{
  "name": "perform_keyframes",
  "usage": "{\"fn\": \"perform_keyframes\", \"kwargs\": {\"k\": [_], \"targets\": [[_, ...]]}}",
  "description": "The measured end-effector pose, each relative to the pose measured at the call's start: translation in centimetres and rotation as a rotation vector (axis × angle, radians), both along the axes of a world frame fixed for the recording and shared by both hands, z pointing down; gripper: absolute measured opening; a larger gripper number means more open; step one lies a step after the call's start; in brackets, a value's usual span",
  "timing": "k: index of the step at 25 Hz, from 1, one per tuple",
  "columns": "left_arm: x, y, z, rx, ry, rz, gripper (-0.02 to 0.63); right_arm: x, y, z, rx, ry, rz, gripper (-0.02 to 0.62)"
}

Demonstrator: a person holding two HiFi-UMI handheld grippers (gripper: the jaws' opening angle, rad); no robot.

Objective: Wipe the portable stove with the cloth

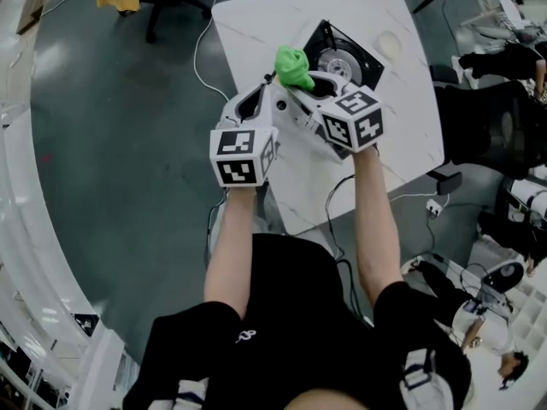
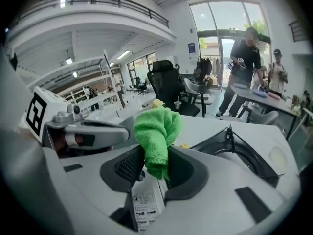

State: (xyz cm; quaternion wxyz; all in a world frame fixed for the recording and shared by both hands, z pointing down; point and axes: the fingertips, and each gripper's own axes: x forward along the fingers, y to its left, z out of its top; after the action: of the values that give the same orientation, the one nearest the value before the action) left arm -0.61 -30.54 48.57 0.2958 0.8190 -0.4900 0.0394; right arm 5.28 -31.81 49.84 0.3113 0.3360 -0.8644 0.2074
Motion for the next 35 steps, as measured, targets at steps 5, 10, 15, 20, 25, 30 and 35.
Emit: {"fn": "perform_keyframes", "kwargs": {"k": [5, 10, 15, 20, 25, 30, 35], "targets": [[0.8, 0.0, -0.5, 0.011, 0.004, 0.02, -0.002, 1.3, 0.8, 1.1, 0.007, 0.036, 0.078, 0.12], [1.6, 0.4, -0.5, 0.015, -0.003, 0.04, -0.002, 3.2, 1.5, 2.0, -0.003, 0.002, 0.189, 0.118], [1.5, 0.5, -0.7, 0.014, -0.013, 0.053, -0.002, 4.0, 2.1, 2.6, -0.015, -0.013, 0.267, 0.112], [2.2, 0.8, -0.4, 0.007, -0.005, 0.069, -0.002, 7.1, 3.0, 3.7, -0.048, 0.018, 0.4, 0.082], [3.2, 1.1, 0.1, -0.004, 0.009, 0.091, -0.002, 10.3, 4.4, 4.2, -0.078, 0.003, 0.497, 0.08], [4.1, 1.3, 0.3, -0.009, 0.018, 0.107, -0.002, 12.2, 5.4, 4.3, -0.071, 0.032, 0.553, 0.078], [4.9, 1.5, 0.1, -0.006, 0.017, 0.112, -0.002, 14.1, 6.0, 3.8, -0.035, 0.121, 0.61, 0.078]]}}
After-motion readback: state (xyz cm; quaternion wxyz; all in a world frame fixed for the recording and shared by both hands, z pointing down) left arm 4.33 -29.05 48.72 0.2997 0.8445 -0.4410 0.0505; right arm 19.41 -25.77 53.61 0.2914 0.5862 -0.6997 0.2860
